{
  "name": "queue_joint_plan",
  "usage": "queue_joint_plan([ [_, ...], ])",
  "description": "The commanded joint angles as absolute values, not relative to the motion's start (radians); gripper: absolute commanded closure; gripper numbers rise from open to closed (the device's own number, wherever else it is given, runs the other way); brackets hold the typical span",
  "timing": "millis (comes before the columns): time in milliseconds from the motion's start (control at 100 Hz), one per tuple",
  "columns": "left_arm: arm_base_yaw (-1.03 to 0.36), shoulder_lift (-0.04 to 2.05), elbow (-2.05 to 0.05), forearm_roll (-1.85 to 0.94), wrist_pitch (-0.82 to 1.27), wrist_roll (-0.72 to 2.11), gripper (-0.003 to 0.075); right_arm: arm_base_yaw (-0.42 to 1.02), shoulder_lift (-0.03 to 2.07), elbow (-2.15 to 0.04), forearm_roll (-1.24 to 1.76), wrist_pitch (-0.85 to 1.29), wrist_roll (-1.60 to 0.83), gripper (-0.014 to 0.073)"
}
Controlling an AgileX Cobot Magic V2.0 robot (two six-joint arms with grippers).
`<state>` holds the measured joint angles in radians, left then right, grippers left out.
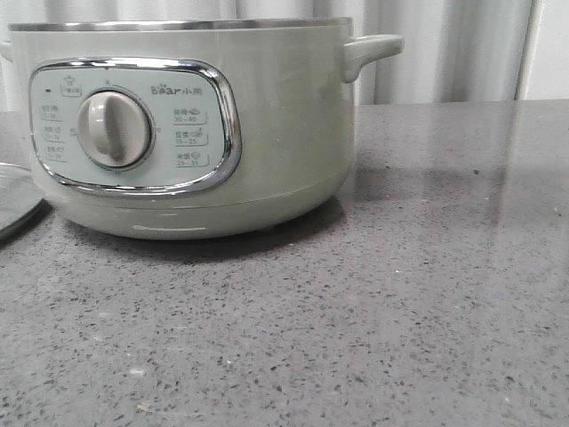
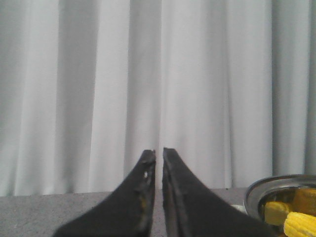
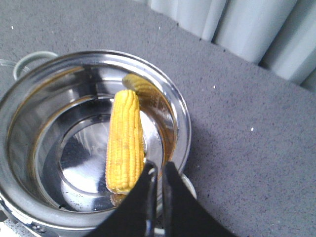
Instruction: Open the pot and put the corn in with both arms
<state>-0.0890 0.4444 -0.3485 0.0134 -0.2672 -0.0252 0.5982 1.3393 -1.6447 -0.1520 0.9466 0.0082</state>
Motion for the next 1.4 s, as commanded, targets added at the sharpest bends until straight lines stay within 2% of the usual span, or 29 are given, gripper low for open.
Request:
queue_joint_plan([
  [0,-0.094,0.412,-0.383,0.016,-0.275,-0.034,0.0741,0.597,1.253,-1.601,-0.175,0.815,0.000,0.0667],
  [450,-0.094,0.254,-0.380,0.025,-0.079,-0.032,0.0741,0.597,0.827,-0.918,-0.175,0.259,0.000,0.0667],
  [660,-0.094,0.167,-0.379,0.031,0.009,-0.030,0.0741,0.519,0.607,-0.725,-0.175,0.290,0.063,0.0667],
  [1060,-0.094,0.087,-0.267,-0.012,0.023,-0.030,0.0741,0.217,0.220,-0.503,-0.220,0.366,0.063,0.0667],
  [1390,-0.094,0.087,-0.234,-0.012,0.020,-0.028,0.0741,0.167,0.061,-0.382,-0.220,0.413,0.084,0.0667],
])
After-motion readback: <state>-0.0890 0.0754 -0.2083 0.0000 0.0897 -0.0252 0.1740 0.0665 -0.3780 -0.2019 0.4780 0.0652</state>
